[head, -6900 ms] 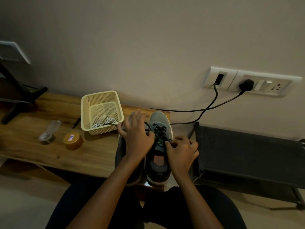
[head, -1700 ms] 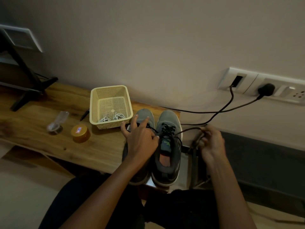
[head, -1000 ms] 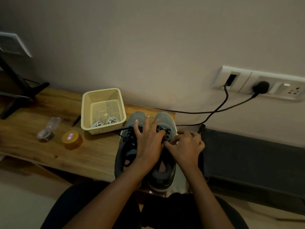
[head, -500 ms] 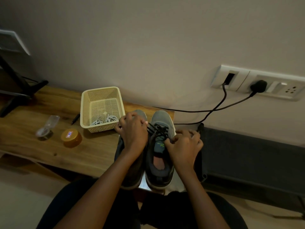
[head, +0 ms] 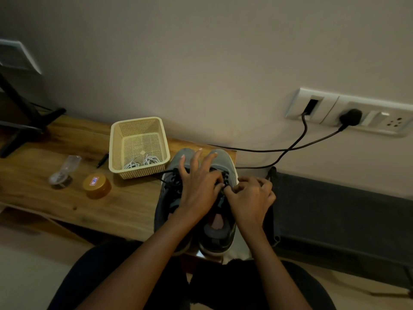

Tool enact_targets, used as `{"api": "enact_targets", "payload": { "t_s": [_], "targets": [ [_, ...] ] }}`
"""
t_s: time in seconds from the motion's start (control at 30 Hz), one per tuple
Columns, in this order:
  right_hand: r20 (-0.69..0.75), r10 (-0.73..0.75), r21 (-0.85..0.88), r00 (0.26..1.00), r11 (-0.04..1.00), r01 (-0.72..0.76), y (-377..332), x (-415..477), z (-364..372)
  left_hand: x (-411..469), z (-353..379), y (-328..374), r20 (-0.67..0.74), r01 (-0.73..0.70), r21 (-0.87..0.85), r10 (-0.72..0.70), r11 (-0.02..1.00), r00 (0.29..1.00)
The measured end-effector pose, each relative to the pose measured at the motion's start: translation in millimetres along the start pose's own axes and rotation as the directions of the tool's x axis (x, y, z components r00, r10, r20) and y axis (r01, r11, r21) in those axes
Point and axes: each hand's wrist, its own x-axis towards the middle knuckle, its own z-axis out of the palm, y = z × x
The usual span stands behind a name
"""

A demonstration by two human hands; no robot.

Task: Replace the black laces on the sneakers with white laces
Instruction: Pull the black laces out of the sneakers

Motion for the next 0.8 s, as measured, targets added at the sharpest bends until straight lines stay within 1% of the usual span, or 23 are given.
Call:
{"api": "enact_targets", "payload": {
  "t_s": [0.07, 0.17, 0.27, 0.33, 0.37, 0.43, 0.53, 0.6, 0.67, 0.7, 0.8],
  "targets": [
    [-0.003, 0.002, -0.002, 1.0, 1.0, -0.002, -0.3, -0.7, -0.4, 1.4, -1.0, -1.3, -0.083, 0.029, -0.064, -0.034, 0.998, 0.996],
    [0.001, 0.005, 0.015, 1.0, 1.0, -0.005, -0.1, -0.7, -0.3, 6.8, -6.7, -10.8, -0.177, 0.154, -0.175, -0.185, 0.973, 0.967],
    [-0.003, 0.008, 0.037, 1.0, 0.999, -0.008, 0.2, -0.9, 1.0, 12.5, -18.1, -27.9, -0.233, 0.318, -0.233, -0.37, 0.919, 0.899],
    [0.008, 0.013, 0.038, 1.0, 0.999, -0.014, 0.2, -0.5, 1.5, 12.6, -24.1, -37.4, -0.254, 0.369, -0.245, -0.426, 0.897, 0.868],
    [0.012, 0.013, 0.043, 1.0, 0.999, -0.014, 0.7, -0.2, 1.7, 11.4, -25.5, -39.7, -0.254, 0.371, -0.237, -0.425, 0.898, 0.869],
    [0.015, 0.021, 0.067, 1.0, 0.997, -0.022, 1.4, 0.5, 1.1, 9.2, -23.7, -38.0, -0.235, 0.31, -0.222, -0.36, 0.924, 0.903],
    [0.018, 0.029, 0.082, 0.999, 0.996, -0.031, 1.0, 0.3, 1.1, 6.9, -16.6, -23.8, -0.193, 0.078, -0.182, -0.113, 0.98, 0.975],
    [0.014, 0.029, 0.077, 0.999, 0.997, -0.03, 0.3, 0.5, 1.6, 4.1, -13.3, -12.4, -0.067, -0.025, -0.102, 0.018, 0.994, 0.998],
    [0.013, 0.026, 0.073, 1.0, 0.997, -0.026, 0.2, 0.7, 1.6, 1.0, -8.4, -4.7, 0.07, -0.051, -0.031, 0.053, 0.998, 0.996],
    [0.015, 0.026, 0.074, 1.0, 0.997, -0.027, 0.3, 0.7, 1.2, 0.0, -6.5, -2.8, 0.103, -0.049, -0.006, 0.05, 0.999, 0.993],
    [0.018, 0.029, 0.077, 0.999, 0.997, -0.03, 0.9, 1.1, 0.4, -0.3, -3.9, -1.9, 0.107, -0.032, 0.017, 0.03, 0.999, 0.994]
  ]
}}
